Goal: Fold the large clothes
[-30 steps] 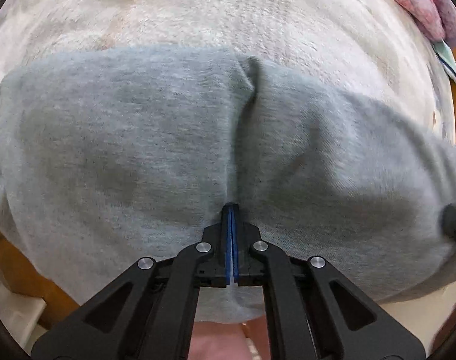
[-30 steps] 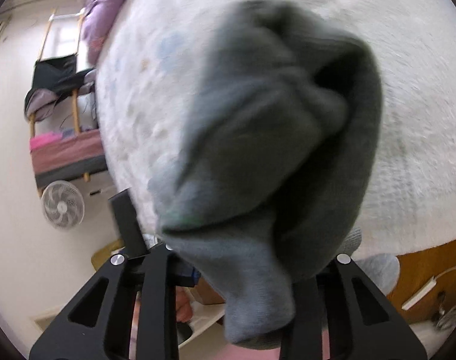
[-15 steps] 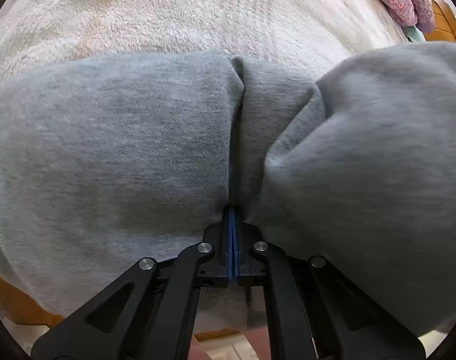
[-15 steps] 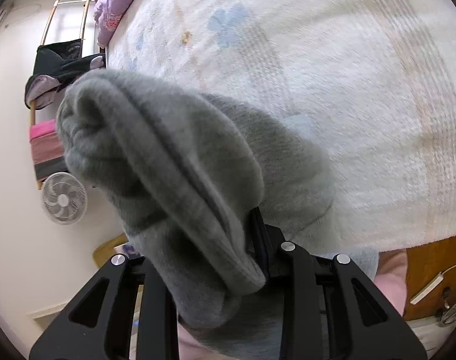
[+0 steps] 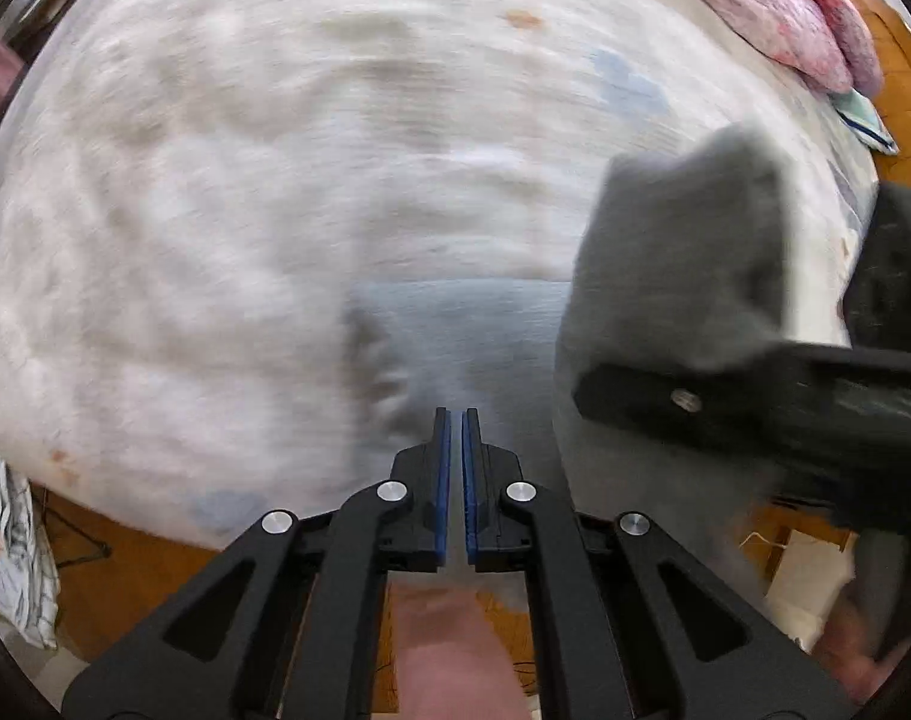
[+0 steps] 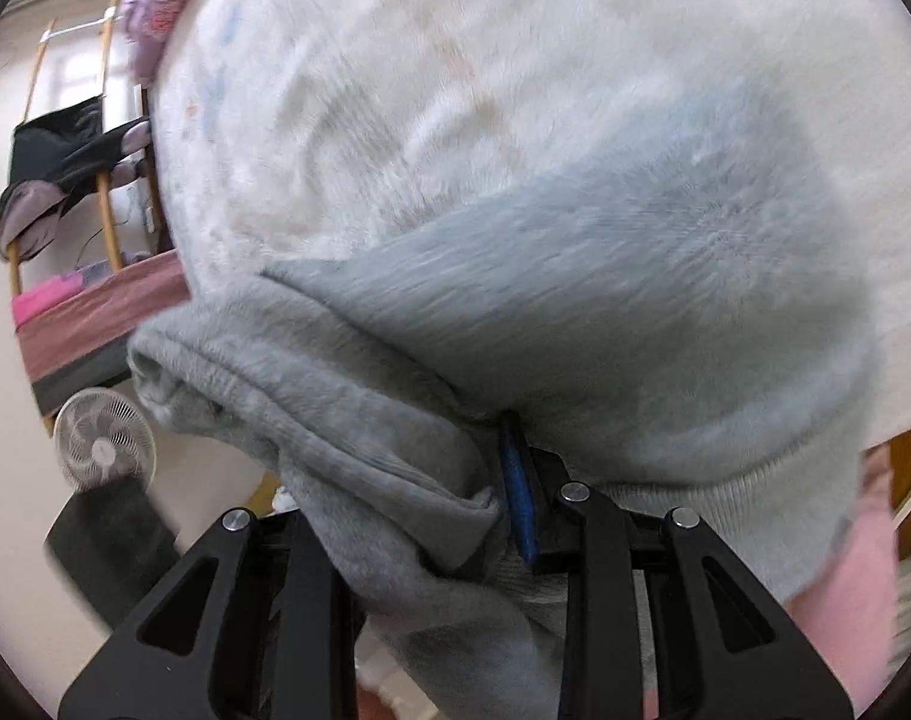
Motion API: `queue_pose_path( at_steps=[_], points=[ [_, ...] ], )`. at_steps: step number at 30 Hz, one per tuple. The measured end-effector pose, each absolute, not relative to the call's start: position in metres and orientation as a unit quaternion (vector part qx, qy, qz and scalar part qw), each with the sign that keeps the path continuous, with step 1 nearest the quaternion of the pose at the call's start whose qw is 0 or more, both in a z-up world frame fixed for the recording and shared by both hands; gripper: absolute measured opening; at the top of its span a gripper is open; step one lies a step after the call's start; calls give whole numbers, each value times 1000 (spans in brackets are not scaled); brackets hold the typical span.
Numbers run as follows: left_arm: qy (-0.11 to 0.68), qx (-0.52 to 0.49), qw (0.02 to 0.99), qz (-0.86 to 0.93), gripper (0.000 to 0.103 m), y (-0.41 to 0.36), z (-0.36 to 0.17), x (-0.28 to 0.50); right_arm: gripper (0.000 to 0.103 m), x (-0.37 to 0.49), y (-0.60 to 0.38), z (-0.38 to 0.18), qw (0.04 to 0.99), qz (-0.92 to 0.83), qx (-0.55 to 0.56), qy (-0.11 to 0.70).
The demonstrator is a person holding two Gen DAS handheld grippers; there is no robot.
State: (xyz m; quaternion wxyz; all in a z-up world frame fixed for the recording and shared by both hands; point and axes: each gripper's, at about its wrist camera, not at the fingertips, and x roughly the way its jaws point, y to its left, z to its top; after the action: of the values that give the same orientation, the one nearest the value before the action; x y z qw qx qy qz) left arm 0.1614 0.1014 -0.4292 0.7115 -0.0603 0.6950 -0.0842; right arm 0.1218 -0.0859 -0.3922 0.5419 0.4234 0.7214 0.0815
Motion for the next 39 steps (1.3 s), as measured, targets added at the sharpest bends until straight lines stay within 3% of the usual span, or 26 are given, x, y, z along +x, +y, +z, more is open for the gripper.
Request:
queue_pose_path(
  at_steps=[4, 9, 12, 17, 19, 21, 23, 26, 27, 31, 33, 39],
  points=[
    [707, -85, 701, -42, 4, 124, -436, 164, 34, 116, -58, -424, 524, 55, 440, 727],
    [722, -102, 684, -14, 8, 145, -441, 157, 77, 117, -27, -433, 461, 116, 477, 739],
    [717, -109, 688, 0, 15, 148, -424, 135, 80, 123, -3, -425, 411, 195, 520, 723],
    [707, -132, 695, 16, 17, 160, -398, 138, 80, 137, -23, -385, 496, 193, 455, 714],
    [698, -144, 701, -10, 17, 147, -390, 148, 69, 141, -48, -365, 541, 180, 432, 699],
    [689, -157, 707, -47, 17, 122, -392, 166, 22, 143, -81, -342, 606, 156, 375, 684],
    [682, -169, 707, -78, 17, 97, -391, 179, 5, 143, -117, -335, 639, 124, 362, 667],
    [698, -146, 696, -86, 17, 57, -425, 204, 4, 141, -146, -363, 639, 70, 354, 680],
    [710, -138, 686, -81, 17, 48, -444, 210, 0, 142, -146, -378, 635, 59, 347, 688],
    [758, -128, 638, -36, 13, 37, -522, 226, 0, 160, -148, -439, 617, 69, 407, 670],
    [752, -132, 645, -38, 13, 39, -507, 230, 0, 166, -152, -431, 604, 49, 426, 671],
    [735, -84, 670, -66, 14, 33, -445, 198, 5, 140, -153, -365, 646, 90, 308, 692]
  ],
)
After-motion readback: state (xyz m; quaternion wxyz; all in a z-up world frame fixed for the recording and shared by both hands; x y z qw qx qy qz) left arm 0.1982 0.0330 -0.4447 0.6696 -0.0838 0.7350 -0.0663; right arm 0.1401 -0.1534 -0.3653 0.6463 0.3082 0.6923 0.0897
